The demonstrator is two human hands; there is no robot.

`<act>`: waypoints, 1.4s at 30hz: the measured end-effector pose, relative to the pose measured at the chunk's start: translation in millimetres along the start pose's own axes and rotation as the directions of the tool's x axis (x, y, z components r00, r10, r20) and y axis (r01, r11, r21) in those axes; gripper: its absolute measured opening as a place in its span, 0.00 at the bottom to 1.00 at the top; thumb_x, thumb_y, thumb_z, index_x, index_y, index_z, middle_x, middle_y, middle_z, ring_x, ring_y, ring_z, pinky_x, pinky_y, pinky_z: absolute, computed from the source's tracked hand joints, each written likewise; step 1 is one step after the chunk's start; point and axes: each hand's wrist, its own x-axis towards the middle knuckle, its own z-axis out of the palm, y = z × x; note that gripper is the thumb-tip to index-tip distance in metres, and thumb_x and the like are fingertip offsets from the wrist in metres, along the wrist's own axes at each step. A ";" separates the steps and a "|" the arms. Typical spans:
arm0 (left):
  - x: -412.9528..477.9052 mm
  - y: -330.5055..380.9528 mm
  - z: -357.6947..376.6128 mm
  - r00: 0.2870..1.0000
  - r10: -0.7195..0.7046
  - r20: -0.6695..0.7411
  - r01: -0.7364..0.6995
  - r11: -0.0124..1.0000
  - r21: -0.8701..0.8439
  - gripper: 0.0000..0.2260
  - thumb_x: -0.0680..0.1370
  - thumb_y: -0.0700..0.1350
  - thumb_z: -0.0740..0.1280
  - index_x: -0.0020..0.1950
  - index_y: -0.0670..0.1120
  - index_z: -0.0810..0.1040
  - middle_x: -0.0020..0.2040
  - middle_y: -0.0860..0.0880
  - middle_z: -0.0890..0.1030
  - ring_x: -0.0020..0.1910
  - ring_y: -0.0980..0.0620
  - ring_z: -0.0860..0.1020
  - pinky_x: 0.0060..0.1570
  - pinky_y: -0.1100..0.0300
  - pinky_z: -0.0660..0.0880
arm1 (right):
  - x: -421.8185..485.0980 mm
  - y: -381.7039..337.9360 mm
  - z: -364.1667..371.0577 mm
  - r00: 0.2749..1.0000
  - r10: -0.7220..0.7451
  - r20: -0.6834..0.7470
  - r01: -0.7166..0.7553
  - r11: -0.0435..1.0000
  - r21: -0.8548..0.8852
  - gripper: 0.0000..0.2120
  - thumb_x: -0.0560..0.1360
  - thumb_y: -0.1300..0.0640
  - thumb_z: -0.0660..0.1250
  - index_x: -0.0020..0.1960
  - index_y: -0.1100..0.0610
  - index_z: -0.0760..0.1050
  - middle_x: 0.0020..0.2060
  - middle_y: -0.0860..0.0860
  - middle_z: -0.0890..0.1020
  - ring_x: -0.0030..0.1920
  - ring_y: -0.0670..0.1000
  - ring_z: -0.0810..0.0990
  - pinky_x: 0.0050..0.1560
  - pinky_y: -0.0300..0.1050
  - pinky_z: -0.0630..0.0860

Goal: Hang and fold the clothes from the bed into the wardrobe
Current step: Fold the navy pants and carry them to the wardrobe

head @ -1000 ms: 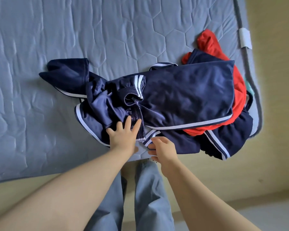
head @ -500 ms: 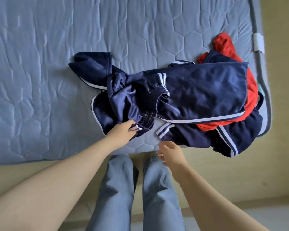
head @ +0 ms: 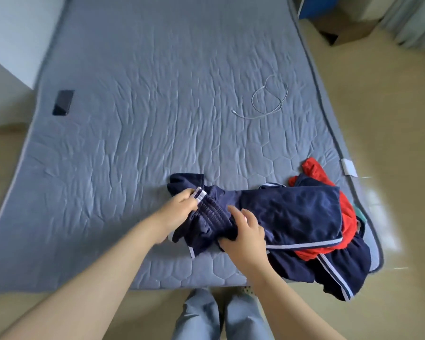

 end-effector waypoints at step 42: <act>-135.9 227.0 -111.4 0.721 0.505 -0.475 -0.686 0.425 -0.590 0.08 0.72 0.34 0.66 0.37 0.41 0.83 0.35 0.44 0.84 0.32 0.48 0.82 0.32 0.58 0.79 | -29.8 -190.9 -180.4 0.877 -0.354 -0.324 0.425 0.887 0.183 0.09 0.70 0.54 0.70 0.43 0.60 0.76 0.31 0.47 0.77 0.32 0.46 0.74 0.32 0.34 0.69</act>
